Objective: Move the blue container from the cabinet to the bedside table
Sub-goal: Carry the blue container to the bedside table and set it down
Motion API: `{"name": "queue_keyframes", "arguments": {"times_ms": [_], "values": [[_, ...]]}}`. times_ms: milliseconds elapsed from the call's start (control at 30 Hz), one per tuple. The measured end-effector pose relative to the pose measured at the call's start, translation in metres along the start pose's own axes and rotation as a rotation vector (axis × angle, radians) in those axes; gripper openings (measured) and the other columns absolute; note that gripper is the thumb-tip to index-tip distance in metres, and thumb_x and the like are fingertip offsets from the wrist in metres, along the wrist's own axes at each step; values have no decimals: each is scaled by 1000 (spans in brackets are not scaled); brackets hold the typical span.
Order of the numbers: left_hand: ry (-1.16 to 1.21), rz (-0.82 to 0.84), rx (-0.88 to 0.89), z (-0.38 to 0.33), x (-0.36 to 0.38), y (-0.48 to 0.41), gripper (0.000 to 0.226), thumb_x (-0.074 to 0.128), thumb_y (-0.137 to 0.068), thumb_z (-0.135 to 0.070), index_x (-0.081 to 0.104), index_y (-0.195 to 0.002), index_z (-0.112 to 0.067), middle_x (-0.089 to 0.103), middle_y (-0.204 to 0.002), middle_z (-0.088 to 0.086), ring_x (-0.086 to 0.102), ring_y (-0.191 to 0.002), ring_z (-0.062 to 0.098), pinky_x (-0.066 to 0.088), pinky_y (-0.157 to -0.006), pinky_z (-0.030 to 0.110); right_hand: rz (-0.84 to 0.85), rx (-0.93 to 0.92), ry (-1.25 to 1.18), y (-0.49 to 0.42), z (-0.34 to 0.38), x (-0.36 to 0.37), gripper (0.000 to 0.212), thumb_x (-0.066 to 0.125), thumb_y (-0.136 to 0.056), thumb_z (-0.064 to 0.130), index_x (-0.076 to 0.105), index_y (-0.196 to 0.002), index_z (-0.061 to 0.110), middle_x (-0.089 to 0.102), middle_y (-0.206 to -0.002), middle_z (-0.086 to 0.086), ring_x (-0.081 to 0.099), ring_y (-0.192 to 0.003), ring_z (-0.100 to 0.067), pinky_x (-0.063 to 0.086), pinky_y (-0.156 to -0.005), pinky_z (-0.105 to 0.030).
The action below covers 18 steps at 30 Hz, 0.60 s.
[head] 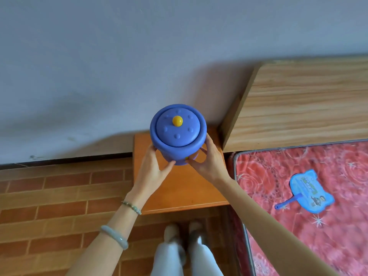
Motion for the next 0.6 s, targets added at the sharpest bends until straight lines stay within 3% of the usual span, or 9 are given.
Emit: {"name": "queue_keyframes", "arguments": {"times_ms": [67,200,267,433,600], "values": [[-12,0,-35,34,22,-13,70,73,-78,-24,35,-134,-6,46,-131,5,48,-119,17,43,-97,27,29,-2,9,-17,-39,16,82,78,-69,10,31,-135,21,44,-127,13,45,-113,-2,36,-91,-9],[-48,-7,-82,103,61,-37,69,71,-80,-24,34,-134,-3,45,-130,5,45,-117,11,34,-92,5,46,33,7,-43,-119,54,83,77,-69,9,31,-137,12,46,-132,0,46,-119,-14,39,-95,-17],[-44,-18,-79,134,79,-45,66,69,-82,-20,33,-135,-4,42,-129,1,41,-117,5,31,-93,3,55,37,7,-53,-155,73,84,78,-68,9,31,-137,12,47,-132,-1,46,-120,-16,41,-96,-21],[-29,-21,-73,192,108,-59,66,65,-85,-20,29,-138,-4,41,-132,0,44,-120,7,38,-100,17,54,69,0,-70,-220,107,88,79,-67,11,28,-139,19,49,-131,2,46,-120,-15,44,-96,-37],[-34,-26,-59,218,122,-66,64,66,-85,-19,31,-136,0,46,-132,8,48,-119,14,44,-99,30,57,87,-11,-78,-249,119,88,79,-67,15,27,-139,15,49,-131,1,46,-121,-15,45,-95,-39]]}}
Point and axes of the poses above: each hand's wrist, its own y-axis away from the middle knuckle, its own x-axis out of the palm, z = x × y, the point moved 2 cm from there along -y, towards the middle knuckle
